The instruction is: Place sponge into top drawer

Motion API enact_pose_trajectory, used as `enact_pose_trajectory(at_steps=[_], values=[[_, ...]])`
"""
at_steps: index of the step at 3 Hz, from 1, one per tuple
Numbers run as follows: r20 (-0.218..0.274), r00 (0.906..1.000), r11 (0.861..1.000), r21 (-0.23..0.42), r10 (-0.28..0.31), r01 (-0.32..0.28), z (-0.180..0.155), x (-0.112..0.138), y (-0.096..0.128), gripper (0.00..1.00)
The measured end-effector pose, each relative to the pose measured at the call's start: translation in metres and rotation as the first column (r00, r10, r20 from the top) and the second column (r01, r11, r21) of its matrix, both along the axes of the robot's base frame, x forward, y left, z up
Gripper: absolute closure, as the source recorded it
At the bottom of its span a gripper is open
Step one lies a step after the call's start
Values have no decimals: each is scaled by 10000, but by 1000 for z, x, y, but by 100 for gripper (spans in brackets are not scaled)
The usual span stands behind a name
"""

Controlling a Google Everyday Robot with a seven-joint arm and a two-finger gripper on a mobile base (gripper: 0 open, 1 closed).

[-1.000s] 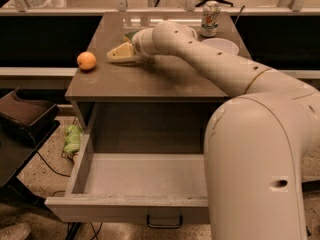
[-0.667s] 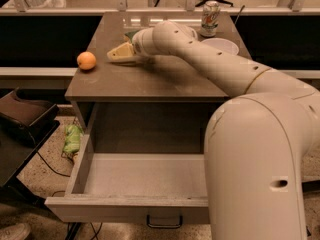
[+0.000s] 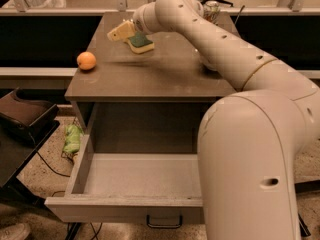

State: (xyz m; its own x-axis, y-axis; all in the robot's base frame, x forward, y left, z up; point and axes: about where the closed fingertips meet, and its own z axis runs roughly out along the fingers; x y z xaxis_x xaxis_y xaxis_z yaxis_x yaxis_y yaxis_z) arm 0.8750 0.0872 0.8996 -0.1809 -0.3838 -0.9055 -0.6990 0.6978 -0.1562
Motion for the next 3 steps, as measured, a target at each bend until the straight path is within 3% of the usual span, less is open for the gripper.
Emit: enact_pose_trajectory(at_steps=[1, 2, 3], values=[[-3, 10000, 10000, 28, 6, -6, 1, 0, 0, 0], [-667, 9974, 9983, 492, -278, 311, -32, 4, -4, 0], [-1614, 9843, 9915, 959, -713, 876, -84, 5, -10, 2]])
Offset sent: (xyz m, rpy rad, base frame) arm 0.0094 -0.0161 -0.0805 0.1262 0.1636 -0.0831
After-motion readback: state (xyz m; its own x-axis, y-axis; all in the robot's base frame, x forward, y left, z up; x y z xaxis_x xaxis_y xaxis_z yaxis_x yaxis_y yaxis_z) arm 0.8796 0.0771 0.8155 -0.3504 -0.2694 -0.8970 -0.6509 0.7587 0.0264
